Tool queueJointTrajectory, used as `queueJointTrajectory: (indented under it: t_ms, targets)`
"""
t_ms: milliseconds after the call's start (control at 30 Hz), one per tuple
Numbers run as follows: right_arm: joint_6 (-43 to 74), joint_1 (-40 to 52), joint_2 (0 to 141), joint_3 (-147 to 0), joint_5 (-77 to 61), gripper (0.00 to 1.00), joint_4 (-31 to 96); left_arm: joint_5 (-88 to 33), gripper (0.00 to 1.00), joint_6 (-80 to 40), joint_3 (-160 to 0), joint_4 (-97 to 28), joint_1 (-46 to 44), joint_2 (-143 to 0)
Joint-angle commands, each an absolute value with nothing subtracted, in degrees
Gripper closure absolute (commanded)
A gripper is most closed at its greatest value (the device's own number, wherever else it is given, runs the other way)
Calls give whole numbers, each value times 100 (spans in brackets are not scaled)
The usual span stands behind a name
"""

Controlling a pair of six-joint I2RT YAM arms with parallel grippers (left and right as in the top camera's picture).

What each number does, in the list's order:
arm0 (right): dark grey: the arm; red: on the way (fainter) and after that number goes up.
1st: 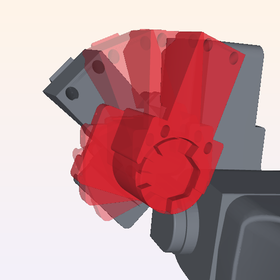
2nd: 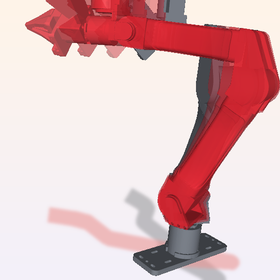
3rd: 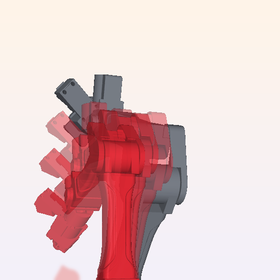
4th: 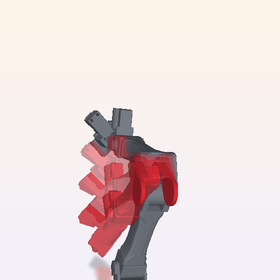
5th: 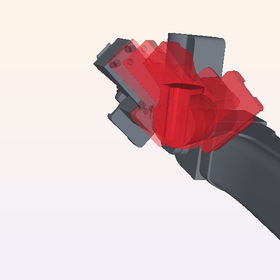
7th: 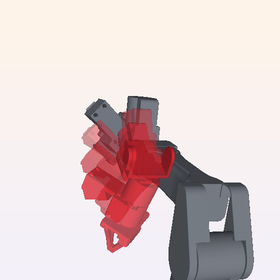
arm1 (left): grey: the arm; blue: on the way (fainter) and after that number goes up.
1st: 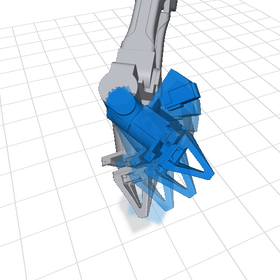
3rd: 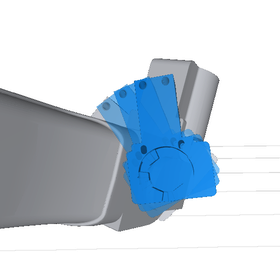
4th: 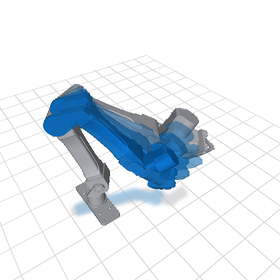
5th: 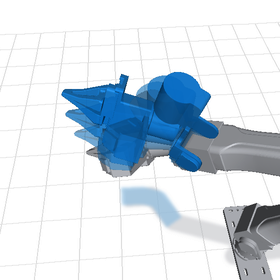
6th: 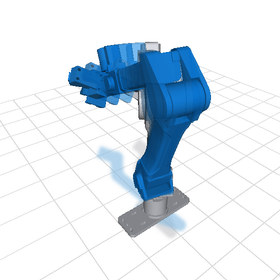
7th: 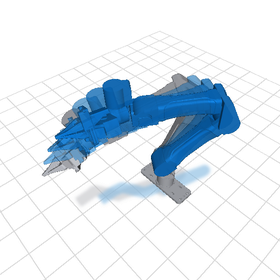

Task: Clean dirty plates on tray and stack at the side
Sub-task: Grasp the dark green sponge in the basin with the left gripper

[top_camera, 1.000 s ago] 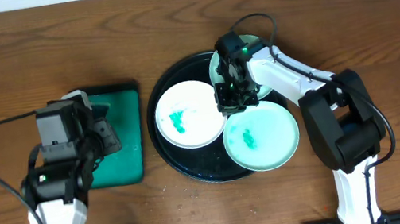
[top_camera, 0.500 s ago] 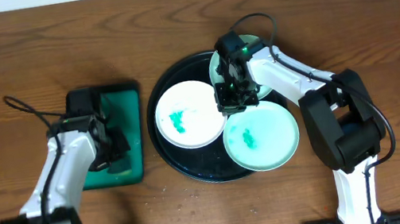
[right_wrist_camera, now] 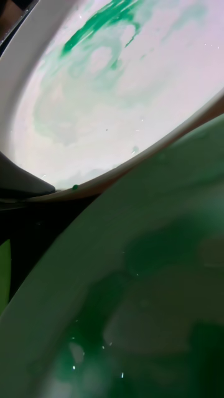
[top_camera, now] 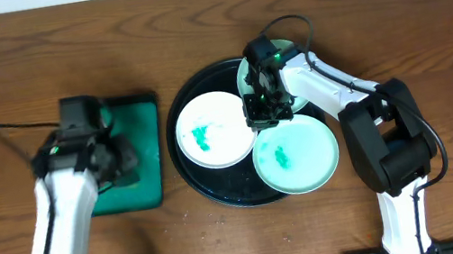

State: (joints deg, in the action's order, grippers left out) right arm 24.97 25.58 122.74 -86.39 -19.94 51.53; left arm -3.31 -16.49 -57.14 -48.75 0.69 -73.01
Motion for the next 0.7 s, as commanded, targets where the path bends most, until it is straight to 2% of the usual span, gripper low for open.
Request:
queueJointTrajectory:
  t_ms: [0, 200, 333, 467, 667]
  targets:
    - [2349, 2484, 12390, -8490, -1699, 99, 5225, -403, 93, -1660, -5988, -4930, 78, -6412]
    - [2349, 2484, 12390, -8490, -1699, 99, 5196, -311, 93, -1660, -6042, -4707, 80, -5057]
    - [2349, 2484, 12390, -8490, -1699, 99, 5179, -165, 93, -1603, -6040, -4689, 80, -4823]
    - [2349, 2484, 12390, -8490, -1699, 99, 5157, -139, 93, -1529, -6023, -4665, 80, -5175]
    - [2351, 2484, 12390, -8490, -1702, 99, 5157, -154, 93, -1490, -6023, -4663, 80, -6742]
